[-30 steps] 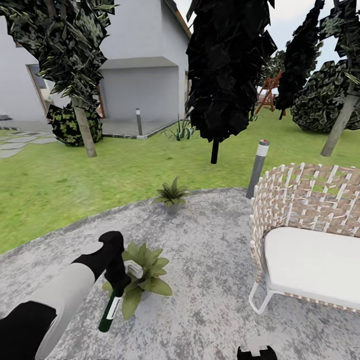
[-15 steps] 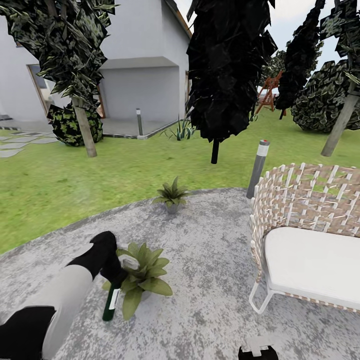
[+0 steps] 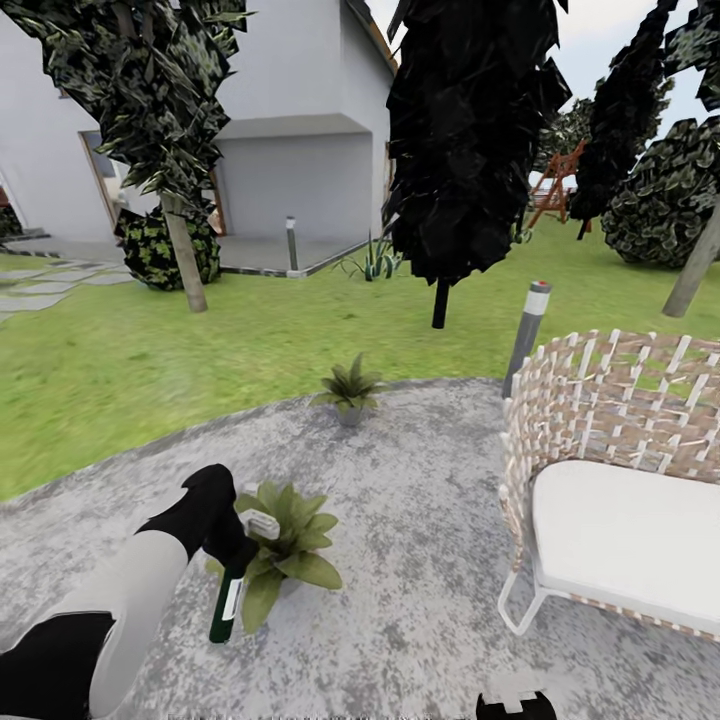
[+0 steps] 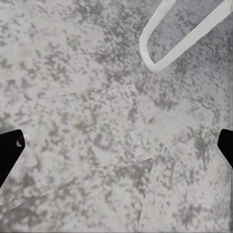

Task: Pick up the pesticide atomizer in the garden and spray insectifuge to fully cover both potted plants in the garden.

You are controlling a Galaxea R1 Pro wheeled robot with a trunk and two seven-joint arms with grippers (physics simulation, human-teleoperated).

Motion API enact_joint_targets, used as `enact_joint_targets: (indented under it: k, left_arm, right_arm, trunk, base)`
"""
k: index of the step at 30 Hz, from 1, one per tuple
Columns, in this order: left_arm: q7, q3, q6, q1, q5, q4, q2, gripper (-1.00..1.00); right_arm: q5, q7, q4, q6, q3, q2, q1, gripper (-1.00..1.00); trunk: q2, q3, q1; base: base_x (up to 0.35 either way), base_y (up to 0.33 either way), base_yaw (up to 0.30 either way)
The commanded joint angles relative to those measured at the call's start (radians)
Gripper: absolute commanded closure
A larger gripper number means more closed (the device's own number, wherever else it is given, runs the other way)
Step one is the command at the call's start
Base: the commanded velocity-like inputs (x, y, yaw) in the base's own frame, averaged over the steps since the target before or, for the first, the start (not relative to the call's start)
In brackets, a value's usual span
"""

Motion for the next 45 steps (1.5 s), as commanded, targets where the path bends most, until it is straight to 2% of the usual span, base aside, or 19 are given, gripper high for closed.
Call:
enact_joint_targets:
  k: [1,6,10,17,25,36,41,45]
  left_arm:
    - [-0.010,0.002,0.007,0.000,-0.010,-0.001,-0.001,1.00]
    - [-0.010,0.000,0.007,0.001,-0.017,0.000,0.000,1.00]
    - [-0.007,-0.005,0.006,0.061,-0.022,0.000,0.000,1.00]
    - [-0.008,-0.002,0.006,0.107,-0.021,-0.001,0.004,1.00]
    - [-0.005,-0.002,0.007,0.110,-0.021,-0.018,0.009,1.00]
    - [-0.005,-0.002,0.007,0.105,-0.022,-0.021,0.014,1.00]
    - [0.077,0.002,0.007,0.106,-0.013,-0.021,0.011,1.00]
    - [0.089,0.015,0.007,0.106,-0.010,-0.023,0.003,1.00]
  right_arm:
    - [0.010,-0.003,0.001,-0.003,-0.008,0.001,-0.001,-1.00]
    - [0.010,-0.003,0.001,-0.003,-0.008,0.000,-0.001,-1.00]
    - [0.010,-0.003,0.001,-0.003,-0.008,0.000,-0.001,-1.00]
    - [0.010,-0.003,0.001,-0.003,-0.008,0.001,-0.001,-1.00]
    - [0.006,-0.005,-0.001,-0.003,-0.008,0.002,-0.001,-1.00]
    - [0.006,-0.005,-0.001,-0.003,-0.008,0.002,-0.001,-1.00]
    - [0.006,-0.005,-0.001,-0.003,-0.008,0.002,-0.001,-1.00]
    - [0.010,-0.004,0.001,-0.003,-0.008,0.000,-0.001,-1.00]
  trunk:
    - [0.000,-0.001,0.000]
    - [0.000,-0.001,0.000]
    - [0.000,-0.001,0.000]
    - [0.000,-0.001,0.000]
    - [0.000,-0.005,0.000]
    - [-0.077,-0.057,0.042]
    - [-0.112,-0.079,0.061]
    - [-0.140,-0.092,0.076]
  base:
    - [-0.148,-0.248,0.102]
    - [-0.038,-0.263,0.013]
    - [0.021,-0.151,0.000]
    - [0.001,-0.009,0.000]
    - [0.000,0.000,0.000]
    - [0.000,0.000,0.000]
    - [0.000,0.000,0.000]
    - [0.000,0.000,0.000]
